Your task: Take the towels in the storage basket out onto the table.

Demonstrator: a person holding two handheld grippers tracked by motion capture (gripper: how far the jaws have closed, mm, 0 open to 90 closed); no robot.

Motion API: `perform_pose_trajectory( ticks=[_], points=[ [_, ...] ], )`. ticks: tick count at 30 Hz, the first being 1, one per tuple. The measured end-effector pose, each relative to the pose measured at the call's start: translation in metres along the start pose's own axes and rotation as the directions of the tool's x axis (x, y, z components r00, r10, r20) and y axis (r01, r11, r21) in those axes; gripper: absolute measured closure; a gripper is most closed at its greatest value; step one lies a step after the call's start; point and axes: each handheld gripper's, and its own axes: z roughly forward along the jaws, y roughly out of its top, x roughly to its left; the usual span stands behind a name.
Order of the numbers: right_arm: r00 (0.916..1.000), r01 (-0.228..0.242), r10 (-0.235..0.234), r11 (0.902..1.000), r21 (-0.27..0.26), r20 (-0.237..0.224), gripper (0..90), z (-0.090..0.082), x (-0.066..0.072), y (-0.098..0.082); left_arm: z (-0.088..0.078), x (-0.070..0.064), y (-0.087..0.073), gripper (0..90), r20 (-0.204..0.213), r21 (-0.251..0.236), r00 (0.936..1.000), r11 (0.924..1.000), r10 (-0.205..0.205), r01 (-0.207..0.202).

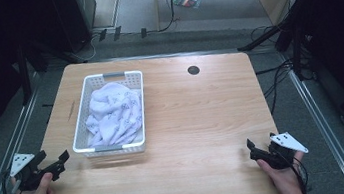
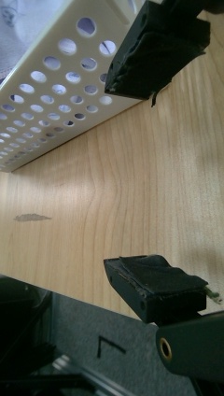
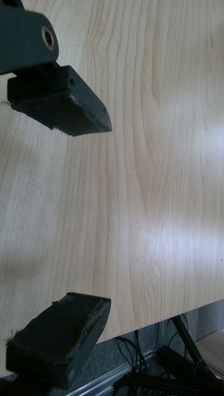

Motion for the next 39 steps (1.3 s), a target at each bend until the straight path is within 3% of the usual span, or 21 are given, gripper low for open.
perform_pose_trajectory(
  ticks=[4,7,11,12,13,15,20,21,25,31,33,34,37,39],
  points=[
    [1.0,0.007,-0.007,1.0,0.001,-0.005,13.3,0.0,0.001,0.0,-0.004,0.002,0.001,14.4,-0.002,-0.016,0.9999,0.9998,-0.011,0.011],
    [0.9999,0.011,-0.011,0.9999,0.0,-0.004,13.4,0.0,0.0,0.0,-0.006,0.0,0.003,12.3,-0.005,-0.024,0.9999,0.9996,0.016,-0.016],
    [0.9999,0.01,-0.01,0.9999,0.004,-0.006,13.3,0.001,0.001,0.0,-0.009,-0.003,0.008,1.1,0.025,-0.022,0.9991,0.9992,0.034,-0.034],
    [0.9999,0.01,-0.01,0.9999,0.004,-0.006,13.3,0.001,0.001,0.0,-0.009,-0.003,0.008,1.0,0.025,-0.022,0.9991,0.9992,0.034,-0.034],
    [0.9999,0.015,-0.015,0.9999,0.005,-0.007,13.4,0.001,0.001,0.0,-0.012,-0.005,0.014,0.8,0.022,-0.021,0.9979,0.998,0.061,-0.06],
    [0.9999,0.016,-0.016,0.9999,0.006,-0.006,13.4,0.001,0.001,0.0,-0.014,-0.005,0.017,0.0,0.024,-0.022,0.9978,0.9979,0.062,-0.061],
    [0.9998,0.017,-0.017,0.9998,0.009,-0.012,13.4,0.001,0.001,0.0,-0.02,-0.011,0.025,0.0,0.061,-0.001,0.997,0.9989,0.048,-0.048],
    [0.9998,0.015,-0.015,0.9998,0.011,-0.012,13.4,0.002,0.001,0.001,-0.021,-0.016,0.03,0.0,0.066,0.008,0.9956,0.9977,0.067,-0.068],
    [0.9997,0.019,-0.019,0.9998,0.012,-0.014,13.4,0.002,0.001,0.001,-0.022,-0.021,0.039,0.0,0.064,0.044,0.9946,0.9955,0.082,-0.084],
    [0.9996,0.017,-0.016,0.9998,0.013,-0.022,13.3,0.002,0.001,0.001,-0.022,-0.033,0.061,0.0,0.063,0.102,0.989,0.985,0.134,-0.139],
    [0.9995,0.021,-0.02,0.9997,0.014,-0.025,13.4,0.002,0.0,0.001,-0.021,-0.04,0.07,1.7,0.08,0.123,0.9833,0.9774,0.163,-0.172],
    [0.9995,0.021,-0.02,0.9997,0.015,-0.024,13.4,0.002,0.001,0.001,-0.021,-0.044,0.074,3.2,0.068,0.121,0.9813,0.9748,0.18,-0.188],
    [0.9996,0.02,-0.019,0.9997,0.015,-0.021,13.4,0.002,0.001,0.001,-0.02,-0.048,0.082,7.0,0.074,0.127,0.9805,0.9736,0.182,-0.19],
    [0.9996,0.019,-0.019,0.9997,0.014,-0.021,13.4,0.002,0.001,0.001,-0.015,-0.056,0.091,7.1,0.079,0.153,0.9711,0.9598,0.225,-0.235]
  ],
)
